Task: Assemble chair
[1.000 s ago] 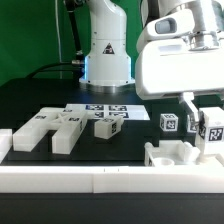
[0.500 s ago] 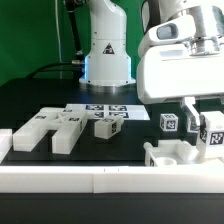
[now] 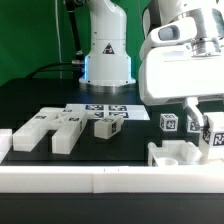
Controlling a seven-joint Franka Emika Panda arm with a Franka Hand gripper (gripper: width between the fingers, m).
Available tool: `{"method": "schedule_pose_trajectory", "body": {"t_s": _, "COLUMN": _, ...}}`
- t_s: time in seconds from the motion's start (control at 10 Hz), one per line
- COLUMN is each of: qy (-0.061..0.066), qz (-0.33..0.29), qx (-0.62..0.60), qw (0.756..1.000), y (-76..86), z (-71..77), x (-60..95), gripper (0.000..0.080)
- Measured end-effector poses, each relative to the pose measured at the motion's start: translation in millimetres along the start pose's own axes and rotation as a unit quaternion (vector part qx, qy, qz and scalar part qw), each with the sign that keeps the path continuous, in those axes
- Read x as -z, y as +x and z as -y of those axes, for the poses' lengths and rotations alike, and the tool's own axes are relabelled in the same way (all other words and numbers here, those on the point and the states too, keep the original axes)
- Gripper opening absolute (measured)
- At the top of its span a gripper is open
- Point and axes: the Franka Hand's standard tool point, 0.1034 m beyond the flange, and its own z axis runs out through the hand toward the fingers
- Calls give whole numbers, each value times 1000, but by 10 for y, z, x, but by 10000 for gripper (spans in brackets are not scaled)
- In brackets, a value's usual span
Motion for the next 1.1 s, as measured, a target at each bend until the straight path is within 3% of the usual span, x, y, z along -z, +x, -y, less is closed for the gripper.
{"method": "schedule_pose_trajectory", "body": {"t_s": 0.1, "qy": 0, "qz": 1, "qx": 0, "qw": 1000, "y": -3, "z": 0, "x": -1, "gripper": 297}}
{"method": "schedule_pose_trajectory", "body": {"t_s": 0.2, "qy": 0, "qz": 1, "qx": 0, "qw": 1000, "y": -4, "z": 0, "x": -1, "gripper": 494}}
{"method": "schedule_pose_trajectory", "body": {"t_s": 0.3, "qy": 0, "qz": 1, "qx": 1, "qw": 1000, "y": -4, "z": -1, "x": -2, "gripper": 494}}
{"method": "schedule_pose_trajectory", "body": {"t_s": 0.4, "qy": 0, "qz": 1, "qx": 2, "qw": 1000, "y": -2, "z": -6, "x": 0, "gripper": 615}}
{"method": "schedule_pose_trajectory", "body": {"t_s": 1.1, "qy": 0, "qz": 25, "qx": 10, "qw": 1000, "y": 137, "z": -105, "x": 143, "gripper": 649}}
